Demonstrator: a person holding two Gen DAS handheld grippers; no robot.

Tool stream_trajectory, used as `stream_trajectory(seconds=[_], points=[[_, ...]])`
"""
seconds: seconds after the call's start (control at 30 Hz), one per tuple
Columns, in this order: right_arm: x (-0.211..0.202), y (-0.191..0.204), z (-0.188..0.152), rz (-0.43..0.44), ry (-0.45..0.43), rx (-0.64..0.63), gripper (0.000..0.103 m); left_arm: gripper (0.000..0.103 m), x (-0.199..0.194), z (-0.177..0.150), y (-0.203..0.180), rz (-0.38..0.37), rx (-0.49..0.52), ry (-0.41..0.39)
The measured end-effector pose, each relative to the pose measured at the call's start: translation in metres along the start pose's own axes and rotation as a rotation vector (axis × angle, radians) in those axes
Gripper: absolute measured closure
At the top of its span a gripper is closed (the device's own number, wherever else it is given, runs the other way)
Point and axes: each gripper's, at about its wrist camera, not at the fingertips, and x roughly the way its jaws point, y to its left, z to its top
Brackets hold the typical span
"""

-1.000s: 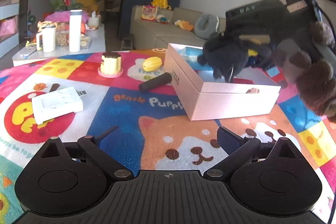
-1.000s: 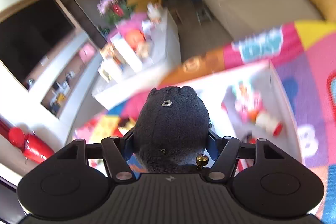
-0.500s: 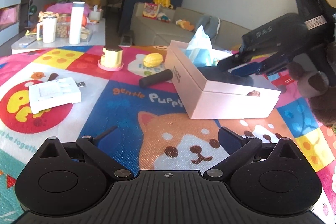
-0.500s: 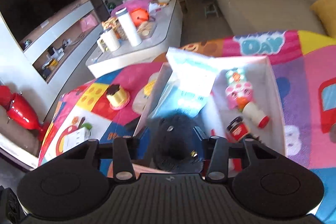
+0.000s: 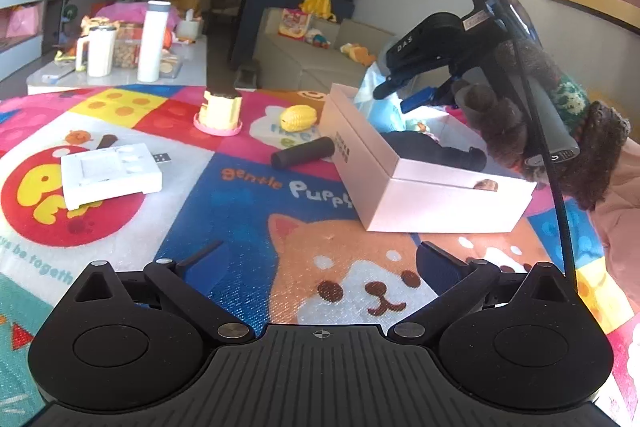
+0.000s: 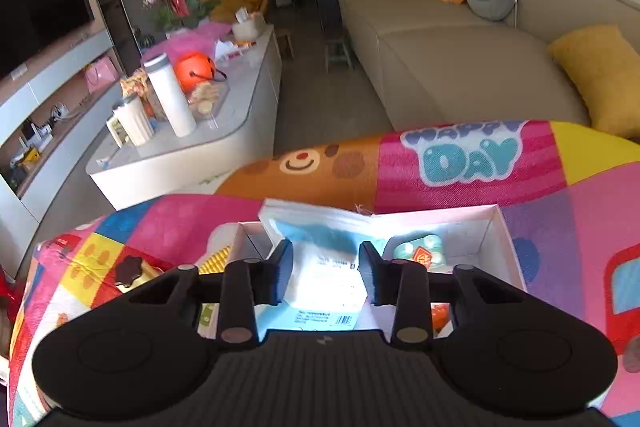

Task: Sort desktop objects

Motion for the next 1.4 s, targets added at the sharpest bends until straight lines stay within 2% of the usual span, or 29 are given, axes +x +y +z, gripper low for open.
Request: stream_trajectory(seconds=[0.13,0.17,0.23,0.3,0.4,0.43,0.5,0.57,0.67,0.7,0.73,0.8,0.83,0.9,1.0,1.2,1.27,1.37,1.4], points=[[0.014,0.012,-0.001,0.053,0.123,-0.008,0.067,0.0,0.002,0.001,0.003,-0.013,-0.021,0.011],[0.018,0.014,0.0,0.032,0.136,-0.011,0.065,0.0,0.003,0.001,0.003,-0.012,-0.023,0.016],[0.032,0.017,0.003,-0.005,0.185,-0.015,0.048,0.0,0.004,0.001,0.004,-0.01,-0.031,0.021],[0.042,0.022,0.004,-0.08,0.205,-0.044,0.037,0.0,0.004,0.0,0.006,-0.009,-0.043,0.022],[0.045,0.029,0.004,-0.139,0.226,-0.105,0.035,0.0,0.004,0.0,0.008,-0.016,-0.056,0.025],[0.041,0.028,0.003,-0.149,0.23,-0.122,0.035,0.0,0.003,0.0,0.008,-0.019,-0.059,0.024],[0.024,0.021,0.003,-0.099,0.201,-0.128,0.035,0.0,0.003,0.001,0.009,-0.025,-0.063,0.02],[0.002,0.008,0.007,-0.035,0.169,-0.081,0.035,0.0,0.004,0.001,0.009,-0.03,-0.065,0.02],[-0.035,-0.01,0.003,-0.002,0.116,-0.055,0.035,0.0,0.003,0.001,0.01,-0.034,-0.071,0.017],[-0.047,-0.014,-0.001,0.008,0.108,-0.067,0.04,0.0,0.003,0.001,0.01,-0.034,-0.073,0.016],[-0.057,-0.017,-0.007,0.021,0.109,-0.084,0.055,0.0,0.003,0.001,0.01,-0.035,-0.074,0.016],[-0.073,-0.023,-0.021,0.061,0.145,-0.102,0.075,0.0,0.003,0.001,0.01,-0.034,-0.075,0.018],[-0.078,-0.026,-0.026,0.086,0.17,-0.093,0.08,0.0,0.003,0.001,0.01,-0.033,-0.074,0.018],[-0.085,-0.033,-0.038,0.151,0.228,-0.057,0.081,0.0,0.003,0.001,0.01,-0.031,-0.074,0.017],[-0.089,-0.045,-0.05,0.209,0.255,0.008,0.081,0.0,0.003,0.001,0.01,-0.024,-0.074,0.015],[-0.065,-0.062,-0.064,0.123,0.286,0.072,0.081,0.0,0.003,0.001,0.01,-0.006,-0.073,0.014],[-0.066,-0.058,-0.06,0.103,0.264,0.067,0.081,0.0,0.001,0.0,0.01,0.006,-0.081,0.006],[-0.085,-0.032,-0.044,0.048,0.132,-0.026,0.08,0.0,0.001,0.001,0.012,0.025,-0.09,0.004],[-0.09,-0.021,-0.039,0.046,0.099,-0.055,0.075,0.0,0.001,0.001,0.012,0.032,-0.092,0.006]])
